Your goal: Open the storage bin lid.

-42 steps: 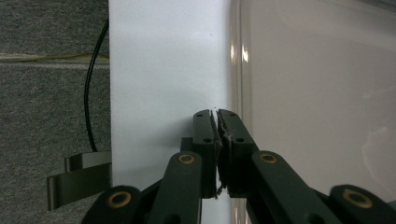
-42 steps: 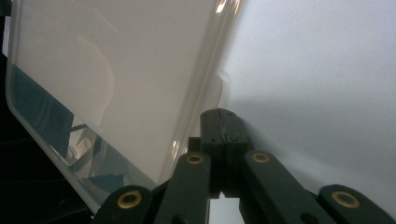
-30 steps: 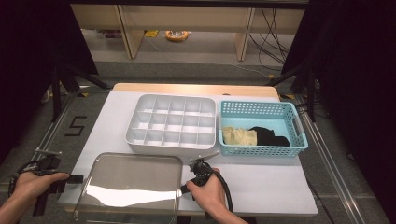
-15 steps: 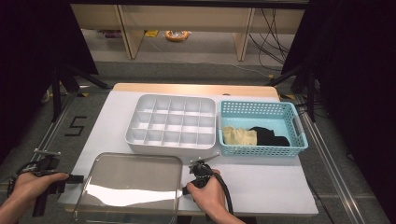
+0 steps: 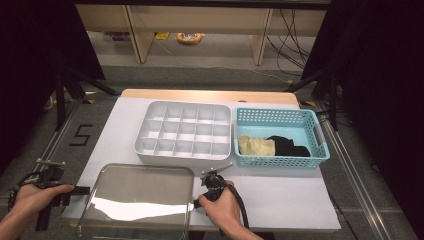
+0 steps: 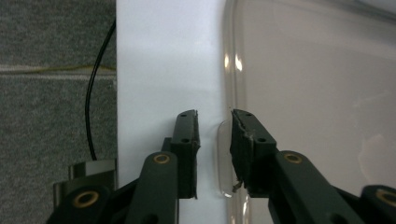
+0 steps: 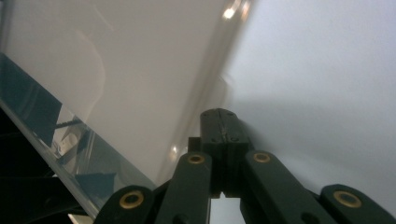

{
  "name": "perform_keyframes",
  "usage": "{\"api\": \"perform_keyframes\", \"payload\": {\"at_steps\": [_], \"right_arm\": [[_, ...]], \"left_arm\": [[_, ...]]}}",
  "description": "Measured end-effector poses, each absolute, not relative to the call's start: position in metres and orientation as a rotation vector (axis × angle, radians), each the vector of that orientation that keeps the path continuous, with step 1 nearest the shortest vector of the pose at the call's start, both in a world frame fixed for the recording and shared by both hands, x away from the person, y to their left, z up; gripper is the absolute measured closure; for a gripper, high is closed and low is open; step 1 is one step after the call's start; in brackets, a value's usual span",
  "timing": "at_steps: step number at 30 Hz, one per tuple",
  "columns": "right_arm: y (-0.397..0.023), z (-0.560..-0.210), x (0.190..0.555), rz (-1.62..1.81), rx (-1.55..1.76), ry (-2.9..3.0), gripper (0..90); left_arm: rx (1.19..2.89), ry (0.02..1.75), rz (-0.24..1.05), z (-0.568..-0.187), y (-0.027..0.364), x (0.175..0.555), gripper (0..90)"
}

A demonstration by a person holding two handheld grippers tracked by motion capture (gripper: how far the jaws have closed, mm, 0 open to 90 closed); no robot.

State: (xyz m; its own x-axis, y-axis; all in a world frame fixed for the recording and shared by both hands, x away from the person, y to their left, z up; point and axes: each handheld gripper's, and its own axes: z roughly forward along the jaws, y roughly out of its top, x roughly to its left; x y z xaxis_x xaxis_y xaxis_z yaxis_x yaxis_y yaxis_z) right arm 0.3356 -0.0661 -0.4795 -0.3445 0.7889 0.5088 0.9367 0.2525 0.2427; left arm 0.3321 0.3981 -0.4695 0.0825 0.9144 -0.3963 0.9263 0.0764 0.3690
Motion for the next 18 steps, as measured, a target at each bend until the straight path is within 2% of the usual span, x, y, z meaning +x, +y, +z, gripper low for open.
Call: {"api": "perform_keyframes", "payload": {"at_steps": [9, 13, 18], "right_arm": [[-0.0646, -0.4779, 0.3328, -0.697, -1.672, -2.170, 90.0], [-0.0646, -0.4828, 0.3338, -0.775, -1.626, -2.174, 90.0], [-0.0572, -0.4816, 0.3339, -0.707, -1.655, -2.168, 90.0]], "left_arm": [[1.819, 1.795, -0.018, -0.4703, 0.3941, 0.3326, 57.0], [1.810, 1.789, -0.008, -0.4704, 0.3908, 0.3339, 55.3], [1.812, 1.792, -0.004, -0.4715, 0.3917, 0.3344, 55.1]]}}
